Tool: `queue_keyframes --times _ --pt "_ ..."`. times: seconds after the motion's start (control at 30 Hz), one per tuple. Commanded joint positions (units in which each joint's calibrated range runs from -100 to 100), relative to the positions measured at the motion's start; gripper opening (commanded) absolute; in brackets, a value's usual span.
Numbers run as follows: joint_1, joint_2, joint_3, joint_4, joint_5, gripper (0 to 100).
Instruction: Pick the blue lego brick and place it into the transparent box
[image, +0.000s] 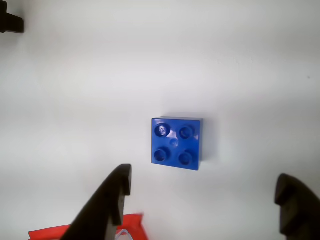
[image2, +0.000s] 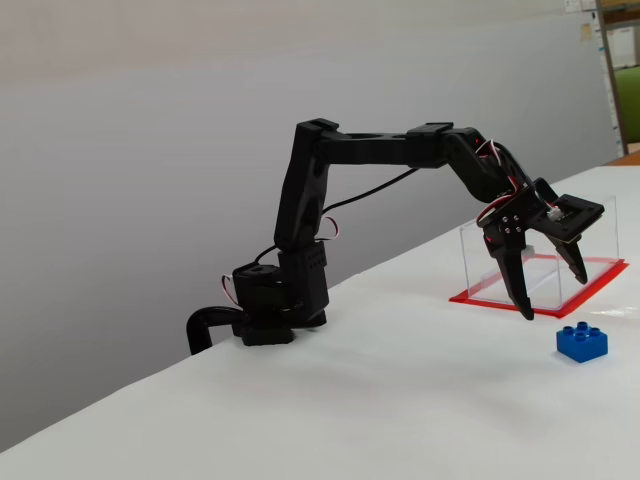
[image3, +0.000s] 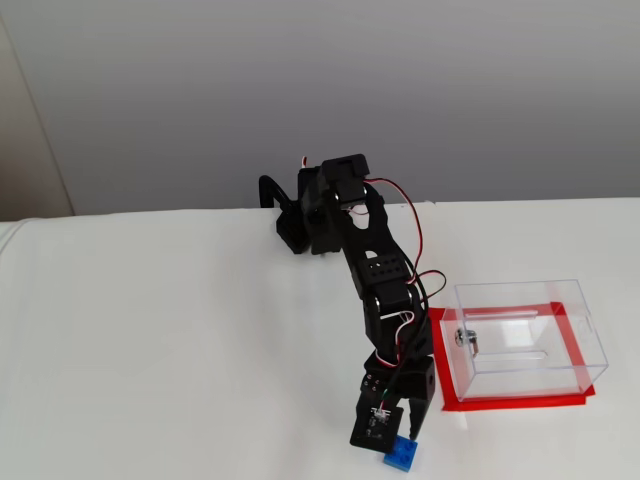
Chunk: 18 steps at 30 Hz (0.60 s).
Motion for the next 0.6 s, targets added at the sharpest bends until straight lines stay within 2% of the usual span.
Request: queue_keyframes --times 0.0,0.33,0.57 --pt "-0.2 0.2 -4.4 -0.6 -1.6 32" --pt "-1.5 5.9 -8.7 -0.6 -4.7 32" --pt "-2.4 9.3 -11.6 -0.3 -4.7 32"
